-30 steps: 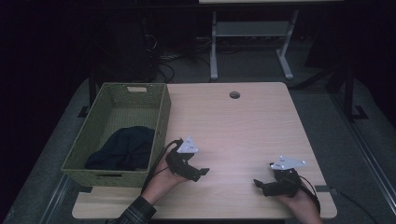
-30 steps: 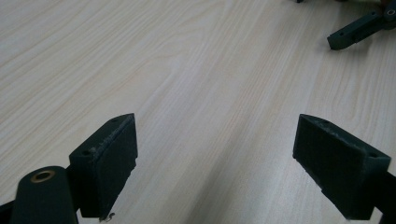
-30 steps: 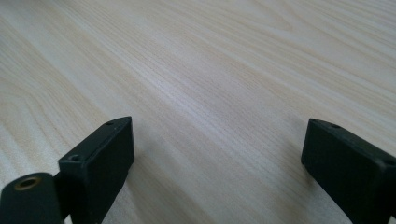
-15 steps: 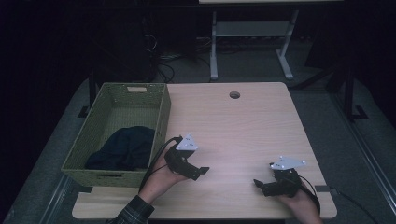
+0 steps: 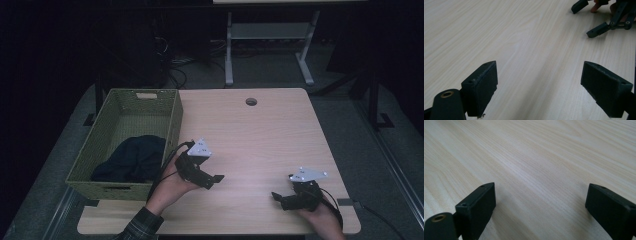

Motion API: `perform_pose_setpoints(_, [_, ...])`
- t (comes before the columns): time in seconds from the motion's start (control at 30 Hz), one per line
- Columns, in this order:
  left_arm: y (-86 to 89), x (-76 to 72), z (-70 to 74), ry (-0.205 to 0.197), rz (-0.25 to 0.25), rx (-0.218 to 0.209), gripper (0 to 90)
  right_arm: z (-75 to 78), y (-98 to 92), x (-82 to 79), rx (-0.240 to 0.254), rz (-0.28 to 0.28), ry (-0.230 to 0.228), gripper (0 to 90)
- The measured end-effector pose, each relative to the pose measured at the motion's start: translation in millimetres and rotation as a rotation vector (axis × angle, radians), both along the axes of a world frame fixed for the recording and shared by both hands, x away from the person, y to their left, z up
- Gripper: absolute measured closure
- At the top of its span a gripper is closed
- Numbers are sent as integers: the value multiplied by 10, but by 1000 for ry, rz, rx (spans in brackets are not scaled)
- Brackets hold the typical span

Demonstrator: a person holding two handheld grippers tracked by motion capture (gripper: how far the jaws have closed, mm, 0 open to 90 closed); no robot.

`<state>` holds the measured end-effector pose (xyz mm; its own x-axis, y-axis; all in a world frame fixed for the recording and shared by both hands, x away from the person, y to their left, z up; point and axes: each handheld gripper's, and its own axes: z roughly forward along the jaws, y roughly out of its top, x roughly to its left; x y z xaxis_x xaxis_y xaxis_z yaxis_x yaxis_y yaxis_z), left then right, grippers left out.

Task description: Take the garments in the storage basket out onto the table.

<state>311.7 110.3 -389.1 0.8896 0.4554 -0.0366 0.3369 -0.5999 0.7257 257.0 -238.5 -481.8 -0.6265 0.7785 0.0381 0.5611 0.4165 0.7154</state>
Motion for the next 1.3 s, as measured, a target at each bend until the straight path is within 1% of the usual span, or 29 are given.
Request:
perform_pose_setpoints(0.03, [-1, 27, 30, -4, -16, 14, 137, 0, 0, 0, 0, 0, 0, 91])
perform_pose_setpoints(0.07, [-1, 27, 30, -4, -16, 14, 137, 0, 0, 0, 0, 0, 0, 91])
perform_pose_setpoints(0.1, [3, 50, 49, -2, -28, 3, 137, 0, 0, 0, 0, 0, 0, 91])
perform_pose_setpoints(0.17, [4, 60, 52, 1, -26, -5, 137, 0, 0, 1, 0, 0, -1, 91])
perform_pose_setpoints(0.33, [37, 124, 83, -7, -38, -2, 137, 0, 0, 1, 0, 1, -1, 90])
perform_pose_setpoints(0.47, [65, 172, 125, -6, -50, -13, 140, -1, 0, 1, 1, 0, -1, 90])
perform_pose_setpoints(0.57, [82, 208, 152, -4, -67, 0, 140, -1, 1, 1, -1, 0, -2, 90])
perform_pose_setpoints(0.63, [86, 213, 156, 0, -65, -6, 140, 1, 7, -1, 1, -6, 1, 90])
perform_pose_setpoints(0.67, [103, 224, 172, 4, -69, 1, 140, 1, 6, -1, 1, -6, 2, 90])
perform_pose_setpoints(0.7, [111, 225, 185, 3, -66, -2, 140, 1, 6, -1, 1, -6, 2, 90])
perform_pose_setpoints(0.73, [130, 234, 205, 0, -75, 6, 140, 1, 6, -1, 1, -6, 1, 90])
perform_pose_setpoints(0.8, [158, 236, 243, 9, -73, -5, 140, 0, 6, -2, 2, -6, 1, 90])
perform_pose_setpoints(0.83, [190, 246, 275, 30, -79, -9, 140, 1, 5, -1, 0, -5, 2, 90])
perform_pose_setpoints(0.87, [190, 246, 275, 30, -79, -9, 140, 1, 5, -1, 0, -5, 2, 90])
perform_pose_setpoints(0.9, [209, 254, 307, 31, -80, -2, 140, 2, 5, -1, 0, -5, 3, 90])
perform_pose_setpoints(1.07, [242, 269, 365, 37, -86, -6, 139, 2, 5, -1, 0, -5, 1, 90])
perform_pose_setpoints(1.17, [253, 283, 409, 38, -90, 7, 139, 1, 6, -1, 0, -6, 2, 90])
perform_pose_setpoints(1.23, [276, 307, 456, 50, -93, 18, 139, 1, 6, -1, 0, -6, 2, 90])
perform_pose_setpoints(1.3, [287, 326, 483, 49, -88, 23, 139, 1, 6, -1, 0, -5, 1, 90])
